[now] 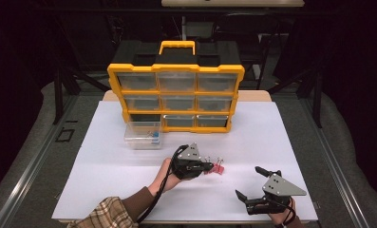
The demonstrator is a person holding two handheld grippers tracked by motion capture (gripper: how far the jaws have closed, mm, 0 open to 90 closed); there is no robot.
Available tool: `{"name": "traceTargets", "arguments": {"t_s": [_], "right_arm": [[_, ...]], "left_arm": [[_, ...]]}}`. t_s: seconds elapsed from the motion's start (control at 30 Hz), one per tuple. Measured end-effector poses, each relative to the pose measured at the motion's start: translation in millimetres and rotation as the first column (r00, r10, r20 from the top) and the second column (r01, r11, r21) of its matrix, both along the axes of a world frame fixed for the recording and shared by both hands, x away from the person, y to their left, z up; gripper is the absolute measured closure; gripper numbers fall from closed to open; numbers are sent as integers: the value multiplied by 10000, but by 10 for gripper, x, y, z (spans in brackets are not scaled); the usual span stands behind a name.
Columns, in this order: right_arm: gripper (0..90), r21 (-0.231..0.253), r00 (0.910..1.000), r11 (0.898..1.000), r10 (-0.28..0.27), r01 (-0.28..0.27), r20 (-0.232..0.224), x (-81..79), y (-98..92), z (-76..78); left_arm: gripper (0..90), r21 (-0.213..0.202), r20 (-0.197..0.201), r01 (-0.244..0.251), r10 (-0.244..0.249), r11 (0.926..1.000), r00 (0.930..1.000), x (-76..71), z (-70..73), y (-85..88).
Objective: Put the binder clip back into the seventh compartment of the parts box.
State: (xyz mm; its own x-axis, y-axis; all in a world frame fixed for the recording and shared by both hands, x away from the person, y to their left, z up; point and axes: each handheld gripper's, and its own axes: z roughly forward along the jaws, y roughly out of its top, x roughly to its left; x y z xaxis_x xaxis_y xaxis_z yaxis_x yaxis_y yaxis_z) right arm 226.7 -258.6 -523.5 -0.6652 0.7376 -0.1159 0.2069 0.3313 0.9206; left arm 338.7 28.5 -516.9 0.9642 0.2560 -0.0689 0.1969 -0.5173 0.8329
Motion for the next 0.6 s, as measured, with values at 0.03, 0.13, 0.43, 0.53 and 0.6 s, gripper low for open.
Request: {"name": "traceTargets", "arguments": {"t_s": [0.03, 0.13, 0.43, 0.53, 0.6], "right_arm": [[0, -1, 10000, 10000, -13, 13, 4, -1, 0, 1], [0, -9, 10000, 10000, -28, 28, 15, -2, 1, 2], [0, -21, 10000, 10000, -26, 26, 31, 0, 5, 1], [0, -38, 10000, 10000, -23, 23, 43, 1, 5, 1], [0, -40, 10000, 10000, -24, 24, 34, 3, 5, 1]], "left_arm": [[883, -6, 27, -50, 50, 10000, 10000, 1, 7, 15], [883, -27, 51, -156, 156, 9999, 9999, 7, 22, 66], [883, -107, 107, -472, 473, 9988, 9988, 24, 74, 201], [882, -155, 170, -628, 631, 9979, 9979, 32, 103, 256], [882, -189, 180, -731, 734, 9971, 9971, 45, 116, 292]]}}
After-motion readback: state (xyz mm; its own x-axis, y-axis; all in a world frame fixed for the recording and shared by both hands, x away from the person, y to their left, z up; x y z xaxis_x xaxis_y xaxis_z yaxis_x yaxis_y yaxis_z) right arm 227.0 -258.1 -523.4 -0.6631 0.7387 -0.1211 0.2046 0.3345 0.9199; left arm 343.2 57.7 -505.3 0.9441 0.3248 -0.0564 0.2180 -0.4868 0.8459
